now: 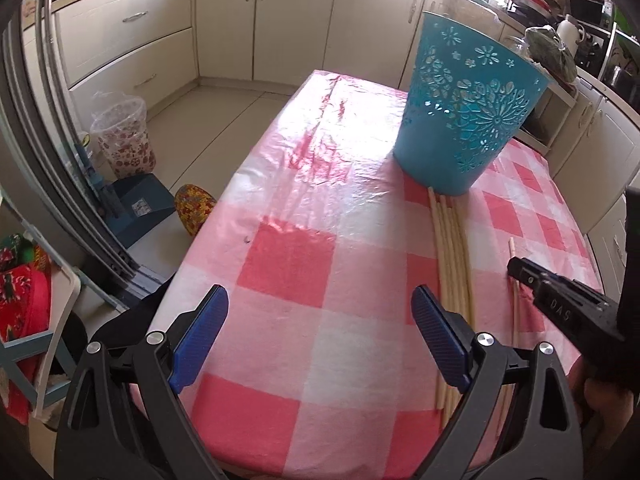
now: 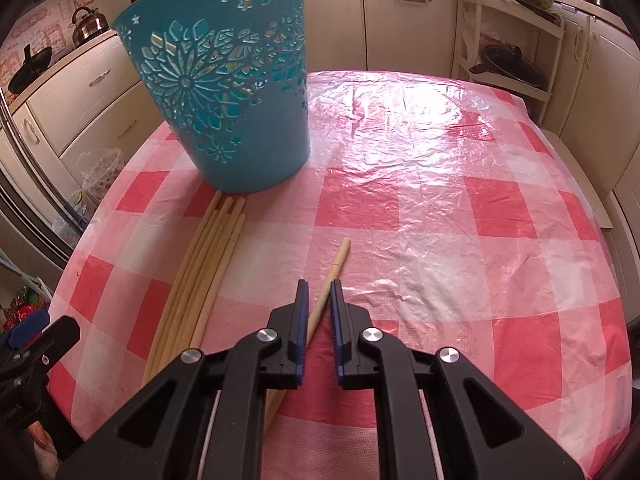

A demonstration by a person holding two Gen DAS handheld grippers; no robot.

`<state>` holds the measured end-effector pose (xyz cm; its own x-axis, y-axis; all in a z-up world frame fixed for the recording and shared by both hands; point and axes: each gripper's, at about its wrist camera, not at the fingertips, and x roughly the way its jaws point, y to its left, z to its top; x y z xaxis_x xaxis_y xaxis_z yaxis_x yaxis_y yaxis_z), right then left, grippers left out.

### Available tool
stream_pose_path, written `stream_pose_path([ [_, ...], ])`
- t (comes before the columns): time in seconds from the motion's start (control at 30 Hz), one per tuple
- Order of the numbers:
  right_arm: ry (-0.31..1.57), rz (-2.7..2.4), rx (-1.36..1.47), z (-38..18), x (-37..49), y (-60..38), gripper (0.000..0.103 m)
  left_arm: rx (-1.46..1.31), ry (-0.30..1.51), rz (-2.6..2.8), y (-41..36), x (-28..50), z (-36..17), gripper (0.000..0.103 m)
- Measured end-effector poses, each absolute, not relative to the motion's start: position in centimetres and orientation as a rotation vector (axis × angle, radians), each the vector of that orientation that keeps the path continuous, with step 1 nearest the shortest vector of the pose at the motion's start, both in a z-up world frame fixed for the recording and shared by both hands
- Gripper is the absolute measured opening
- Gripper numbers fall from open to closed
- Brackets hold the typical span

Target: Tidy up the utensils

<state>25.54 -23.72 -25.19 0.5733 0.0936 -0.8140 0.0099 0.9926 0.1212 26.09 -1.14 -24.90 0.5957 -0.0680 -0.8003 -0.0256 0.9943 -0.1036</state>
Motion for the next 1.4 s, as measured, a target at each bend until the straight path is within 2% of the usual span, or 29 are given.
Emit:
stream_pose_path([
  [0.43,0.927,0.101,0.200,-25.5,25.3,-25.0,0.012,-0.007,0.999,-0.036,-7.1,33.1,-26.6,0.089],
  [0.77,0.922,0.123,0.214,-25.4,25.3,-24.9,0.018,-0.022,1.009,-0.036,-7.2,33.8,-27.3,0.089],
  [1.07,0.922,0.122,0.210,-25.4,25.3,-24.9,0.019,0.025,1.007,-0.024,-7.8,33.9,-27.8,0.088],
  [1.13,0.922,0.122,0.208,-25.4,25.2,-24.9,0.019,0.044,1.003,-0.027,-7.9,33.8,-27.7,0.081],
  [1.2,0.922,0.123,0.208,-25.4,25.3,-24.9,0.020,0.087,0.994,-0.029,-8.4,33.7,-27.7,0.069],
  [1.33,0.922,0.123,0.210,-25.4,25.3,-24.8,0.020,0.106,0.981,-0.067,-9.2,33.4,-27.6,0.054],
  [1.4,0.922,0.125,0.214,-25.5,25.3,-24.8,0.020,0.116,0.975,-0.083,-9.6,33.1,-27.5,0.040],
])
